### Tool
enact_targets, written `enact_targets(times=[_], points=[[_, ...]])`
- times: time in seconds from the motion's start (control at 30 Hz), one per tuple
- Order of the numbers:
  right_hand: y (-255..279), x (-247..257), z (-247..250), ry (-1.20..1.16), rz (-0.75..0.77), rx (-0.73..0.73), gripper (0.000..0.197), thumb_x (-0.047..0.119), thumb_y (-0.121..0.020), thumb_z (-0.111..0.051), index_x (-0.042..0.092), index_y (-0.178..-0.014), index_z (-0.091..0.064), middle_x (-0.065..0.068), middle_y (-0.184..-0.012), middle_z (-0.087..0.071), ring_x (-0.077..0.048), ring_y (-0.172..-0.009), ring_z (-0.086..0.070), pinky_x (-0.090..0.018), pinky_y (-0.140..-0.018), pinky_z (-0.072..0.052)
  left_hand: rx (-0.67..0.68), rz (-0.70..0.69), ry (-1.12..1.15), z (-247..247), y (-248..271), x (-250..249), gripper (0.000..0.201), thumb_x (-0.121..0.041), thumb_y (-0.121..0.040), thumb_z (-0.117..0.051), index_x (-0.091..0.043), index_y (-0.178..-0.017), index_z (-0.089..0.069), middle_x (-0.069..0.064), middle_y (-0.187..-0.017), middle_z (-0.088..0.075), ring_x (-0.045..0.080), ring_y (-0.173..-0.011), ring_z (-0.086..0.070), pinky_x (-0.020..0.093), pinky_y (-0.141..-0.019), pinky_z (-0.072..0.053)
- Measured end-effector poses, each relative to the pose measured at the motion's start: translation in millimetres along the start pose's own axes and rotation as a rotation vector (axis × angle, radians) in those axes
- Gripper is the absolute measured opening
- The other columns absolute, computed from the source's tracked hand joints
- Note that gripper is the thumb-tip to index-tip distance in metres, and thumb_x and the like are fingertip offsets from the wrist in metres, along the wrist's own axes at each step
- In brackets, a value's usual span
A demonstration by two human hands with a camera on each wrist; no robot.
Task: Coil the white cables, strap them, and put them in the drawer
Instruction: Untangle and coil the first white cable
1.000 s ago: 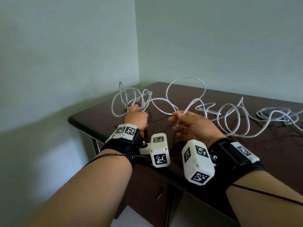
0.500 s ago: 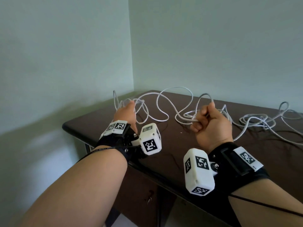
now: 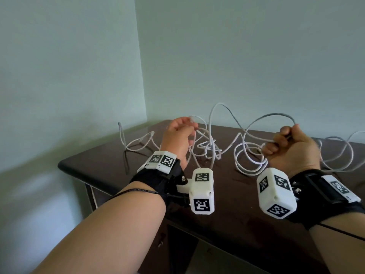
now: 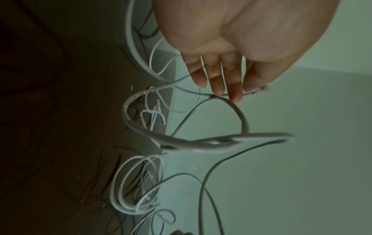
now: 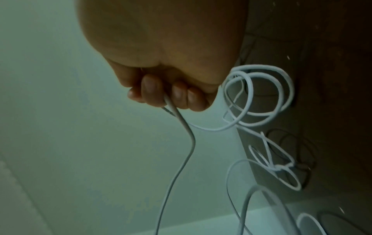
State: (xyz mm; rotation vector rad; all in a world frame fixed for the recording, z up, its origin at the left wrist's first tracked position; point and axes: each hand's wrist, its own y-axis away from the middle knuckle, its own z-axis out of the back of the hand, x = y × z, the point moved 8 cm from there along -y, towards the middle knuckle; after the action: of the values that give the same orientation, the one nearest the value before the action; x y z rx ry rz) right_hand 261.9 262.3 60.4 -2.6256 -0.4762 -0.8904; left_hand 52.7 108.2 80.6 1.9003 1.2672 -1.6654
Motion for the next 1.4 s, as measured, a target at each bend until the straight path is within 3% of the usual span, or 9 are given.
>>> enact_targets(times=[0.2,0.33,0.47,0.6,0.83,1.0,1.1,1.23,1.4], points=[[-2.6,42.7,50.6,0.068,0.038,-0.119,0.038,0.035,-0.098,-0.040,0.019,-0.065,-0.048,0.006,-0.049,-0.037,-0.012,-0.045,-0.026,-0.023,-0.048,-0.022,0.147,0.121,0.066,-76.2,25.9,38.6,0.025,-0.002,-0.086,-0.057,-0.025,-0.095,-0.060,0.002,-0.082,-0.065,0.012,-0.070,-0.057,0.022,-0.054,-0.038],[-5.4,49.8,90.3,0.284,0.095,-0.238,0.010,0.016,-0.096,-0.050,0.010,-0.091,-0.056,-0.001,-0.068,-0.052,-0.013,-0.054,-0.047,-0.025,-0.052,-0.038,0.178,0.117,0.015,-113.2,35.3,59.9,0.017,-0.010,-0.088,-0.059,-0.026,-0.087,-0.063,-0.003,-0.074,-0.060,0.010,-0.068,-0.053,0.023,-0.057,-0.036],[-7.9,48.6,104.6,0.518,0.089,-0.319,0.057,0.009,-0.085,-0.063,0.008,-0.134,-0.033,-0.009,-0.088,-0.057,-0.016,-0.070,-0.056,-0.033,-0.073,-0.048,0.147,0.076,0.008,-134.4,39.3,76.9,0.016,-0.015,-0.086,-0.065,-0.030,-0.080,-0.064,-0.014,-0.074,-0.064,0.008,-0.074,-0.059,0.024,-0.060,-0.041],[-2.0,48.7,83.1,0.878,0.097,-0.182,0.026,0.031,-0.084,-0.067,0.013,-0.100,-0.057,-0.002,-0.086,-0.060,-0.010,-0.060,-0.054,-0.027,-0.058,-0.046,0.275,0.056,0.036,-161.2,45.9,85.6,0.025,-0.023,-0.089,-0.061,-0.028,-0.066,-0.067,-0.011,-0.073,-0.064,0.003,-0.064,-0.056,0.018,-0.055,-0.042],[0.2,30.6,60.4,0.911,0.051,0.084,0.017,0.026,-0.083,-0.069,0.013,-0.093,-0.066,-0.006,-0.081,-0.058,-0.010,-0.053,-0.044,-0.016,-0.042,-0.036,0.478,0.057,0.050,-179.9,52.3,97.8,0.030,0.016,-0.085,-0.050,-0.011,-0.071,-0.049,-0.011,-0.049,-0.056,-0.001,-0.039,-0.043,0.010,-0.040,-0.033],[0.2,29.7,53.5,1.068,0.154,0.131,0.007,0.023,-0.083,-0.069,0.017,-0.081,-0.071,-0.022,-0.071,-0.059,-0.019,-0.066,-0.049,-0.029,-0.064,-0.043,0.648,-0.075,-0.246,-181.8,56.1,102.0,0.037,0.007,-0.080,-0.060,-0.022,-0.060,-0.048,-0.008,-0.053,-0.052,0.006,-0.054,-0.049,0.019,-0.060,-0.044],[6.5,30.1,43.2,1.101,0.165,0.208,0.011,0.016,-0.088,-0.064,0.009,-0.083,-0.071,-0.006,-0.057,-0.063,-0.013,-0.052,-0.051,-0.018,-0.054,-0.044,0.769,-0.180,-0.456,-186.7,68.4,98.7,0.020,-0.015,-0.071,-0.059,-0.029,-0.058,-0.052,0.009,-0.072,-0.065,0.030,-0.077,-0.063,0.040,-0.077,-0.051],[0.5,43.5,56.5,1.101,0.239,0.026,0.023,0.020,-0.092,-0.059,0.007,-0.073,-0.064,0.005,-0.047,-0.049,-0.002,-0.038,-0.040,-0.015,-0.044,-0.037,0.710,-0.210,-0.430,-183.1,61.9,92.3,0.026,-0.008,-0.074,-0.070,-0.025,-0.062,-0.053,-0.002,-0.071,-0.065,0.018,-0.072,-0.062,0.031,-0.068,-0.048],[-4.0,58.3,77.5,0.946,0.286,-0.199,0.035,0.026,-0.091,-0.059,0.015,-0.057,-0.060,-0.006,-0.054,-0.050,-0.021,-0.052,-0.042,-0.033,-0.053,-0.037,0.638,-0.120,-0.159,-178.3,55.6,93.3,0.018,-0.020,-0.065,-0.073,-0.026,-0.080,-0.064,-0.011,-0.078,-0.068,0.012,-0.073,-0.062,0.032,-0.074,-0.052]])
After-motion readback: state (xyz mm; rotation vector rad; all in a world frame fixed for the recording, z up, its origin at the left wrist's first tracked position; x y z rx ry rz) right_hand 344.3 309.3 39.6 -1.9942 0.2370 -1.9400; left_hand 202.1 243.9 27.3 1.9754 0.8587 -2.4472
